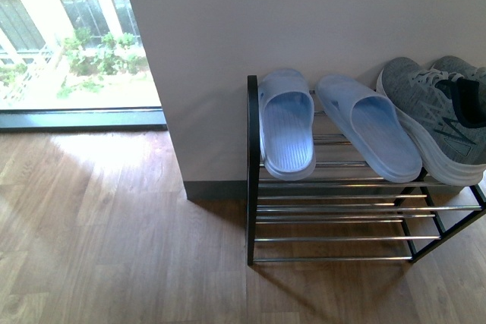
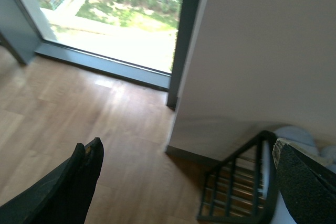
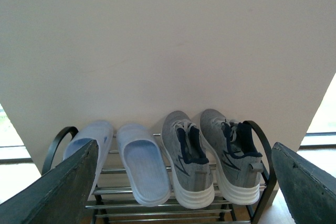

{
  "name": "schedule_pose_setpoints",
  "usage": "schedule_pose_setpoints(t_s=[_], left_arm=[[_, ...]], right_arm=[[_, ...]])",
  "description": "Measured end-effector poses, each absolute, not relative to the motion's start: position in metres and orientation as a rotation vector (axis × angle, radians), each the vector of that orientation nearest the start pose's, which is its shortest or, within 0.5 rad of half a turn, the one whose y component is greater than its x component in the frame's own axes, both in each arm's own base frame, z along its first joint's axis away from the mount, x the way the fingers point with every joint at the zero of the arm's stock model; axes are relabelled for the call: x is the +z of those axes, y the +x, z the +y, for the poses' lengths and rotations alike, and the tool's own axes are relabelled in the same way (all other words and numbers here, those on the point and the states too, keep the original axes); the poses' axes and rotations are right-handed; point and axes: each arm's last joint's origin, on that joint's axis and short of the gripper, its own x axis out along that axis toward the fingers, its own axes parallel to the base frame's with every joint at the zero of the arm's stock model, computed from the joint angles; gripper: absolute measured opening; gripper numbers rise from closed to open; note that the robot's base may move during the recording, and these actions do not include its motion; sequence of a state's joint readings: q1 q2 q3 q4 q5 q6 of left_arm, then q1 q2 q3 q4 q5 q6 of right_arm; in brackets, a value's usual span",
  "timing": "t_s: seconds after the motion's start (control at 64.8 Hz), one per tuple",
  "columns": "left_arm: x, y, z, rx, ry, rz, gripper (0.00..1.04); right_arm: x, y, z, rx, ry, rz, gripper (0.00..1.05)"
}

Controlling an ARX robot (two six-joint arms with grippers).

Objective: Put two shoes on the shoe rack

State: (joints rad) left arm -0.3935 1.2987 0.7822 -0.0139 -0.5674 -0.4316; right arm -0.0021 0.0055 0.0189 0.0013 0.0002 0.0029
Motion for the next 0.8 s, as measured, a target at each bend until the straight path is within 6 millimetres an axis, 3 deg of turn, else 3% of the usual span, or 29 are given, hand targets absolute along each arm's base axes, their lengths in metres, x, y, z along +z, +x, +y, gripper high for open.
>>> schedule_pose_setpoints(t_s=[0.077,0.17,0.293,0.432,0.649,0.803], left_arm=[[0.246,0.241,-0.080,0.285,-0.187,0.405,0.95],[0.248,0.239,-0.077,0.258,-0.195,0.368,0.93],[0.229,0.228,-0.065,0.007,-0.138,0.136,0.72],[0.222,0.207,-0.047,-0.010,-0.058,0.002,0.49],[0.199,0.179,-0.027,-0.012,-0.017,0.007,0.05],[0.192,0.167,-0.019,-0.004,-0.012,0.004,0.01]], right_arm=[[0.170,0.097,0.000,-0.002,0.003,-0.015,0.96],[0.170,0.097,0.000,-0.002,0.003,-0.015,0.96],[0.170,0.097,0.000,-0.003,0.003,-0.015,0.96],[0.170,0.097,0.000,-0.002,0.003,-0.015,0.96],[0.170,0.097,0.000,-0.002,0.003,-0.015,0.96],[0.170,0.097,0.000,-0.002,0.003,-0.015,0.96]])
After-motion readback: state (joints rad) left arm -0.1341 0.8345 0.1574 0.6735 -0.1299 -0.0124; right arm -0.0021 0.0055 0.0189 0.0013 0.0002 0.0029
